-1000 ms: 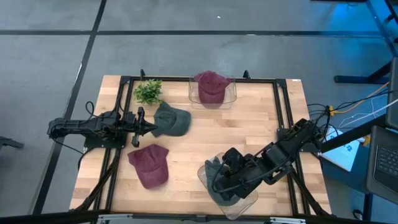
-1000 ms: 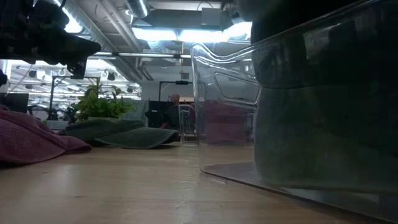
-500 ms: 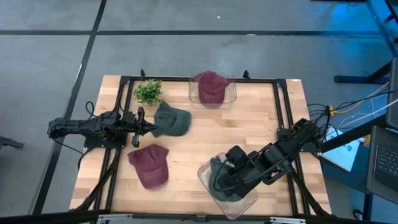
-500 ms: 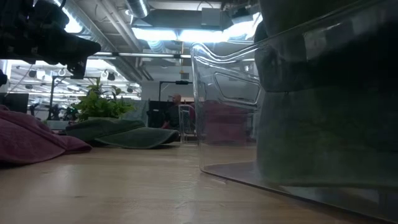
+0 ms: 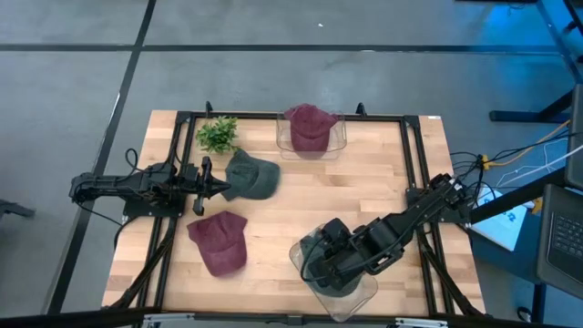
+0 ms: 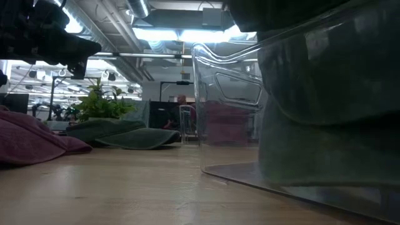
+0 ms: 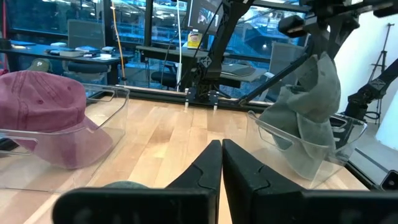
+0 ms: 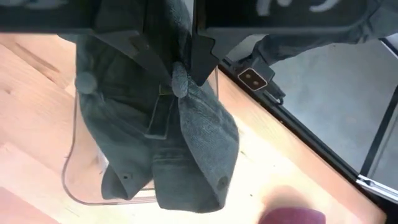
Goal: Pick & Place hat
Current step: Put the right black cap into the bottom transparent bin
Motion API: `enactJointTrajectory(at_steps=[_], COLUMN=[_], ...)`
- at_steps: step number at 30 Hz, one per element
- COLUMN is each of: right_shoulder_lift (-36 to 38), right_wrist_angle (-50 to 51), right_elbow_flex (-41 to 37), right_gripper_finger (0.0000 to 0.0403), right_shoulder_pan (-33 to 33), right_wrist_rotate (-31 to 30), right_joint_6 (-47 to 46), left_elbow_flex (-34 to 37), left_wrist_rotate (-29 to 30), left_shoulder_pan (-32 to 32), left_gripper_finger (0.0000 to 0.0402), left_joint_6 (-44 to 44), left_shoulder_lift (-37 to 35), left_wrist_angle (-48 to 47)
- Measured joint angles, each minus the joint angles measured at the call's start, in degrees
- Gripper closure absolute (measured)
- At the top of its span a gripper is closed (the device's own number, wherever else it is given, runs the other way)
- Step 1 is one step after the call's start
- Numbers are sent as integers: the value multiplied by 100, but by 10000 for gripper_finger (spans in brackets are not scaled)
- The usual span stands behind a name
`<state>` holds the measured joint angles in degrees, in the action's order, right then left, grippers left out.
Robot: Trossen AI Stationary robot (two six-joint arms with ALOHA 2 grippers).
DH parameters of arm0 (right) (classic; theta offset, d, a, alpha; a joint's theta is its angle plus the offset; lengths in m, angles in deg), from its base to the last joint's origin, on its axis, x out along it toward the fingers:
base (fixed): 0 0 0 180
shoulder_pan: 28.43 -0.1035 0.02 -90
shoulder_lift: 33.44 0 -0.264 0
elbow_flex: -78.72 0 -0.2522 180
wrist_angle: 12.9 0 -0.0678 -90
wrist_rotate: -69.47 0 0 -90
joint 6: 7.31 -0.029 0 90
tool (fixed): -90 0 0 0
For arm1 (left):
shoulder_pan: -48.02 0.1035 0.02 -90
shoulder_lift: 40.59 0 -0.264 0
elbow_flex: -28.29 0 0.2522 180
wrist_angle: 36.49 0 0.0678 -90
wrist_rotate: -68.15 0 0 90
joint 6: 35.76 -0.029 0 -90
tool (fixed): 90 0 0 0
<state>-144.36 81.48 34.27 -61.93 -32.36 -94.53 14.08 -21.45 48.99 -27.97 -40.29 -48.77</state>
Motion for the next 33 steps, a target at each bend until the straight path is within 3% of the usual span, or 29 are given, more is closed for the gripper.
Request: enactJointTrajectory(at_steps=[17, 25, 33], right_shoulder_lift=[0, 0, 11], right_wrist_angle=[-448, -408, -314], right_elbow_flex=[-923, -948, -948], right_gripper_finger=[367, 297, 274], right_shoulder_pan=[-2, -3, -4], right_wrist_rotate=[294, 244, 240], right_joint_6=[-23, -119, -358], left_elbow_flex=[0, 1, 0], left_wrist_rotate=[0, 0, 0], left_shoulder_pan=[0, 0, -1], left_gripper_finger=[390, 389, 392], left_joint_6=[0, 0, 0], left_shoulder_lift=[2, 2, 1], left_wrist_angle=[0, 0, 0])
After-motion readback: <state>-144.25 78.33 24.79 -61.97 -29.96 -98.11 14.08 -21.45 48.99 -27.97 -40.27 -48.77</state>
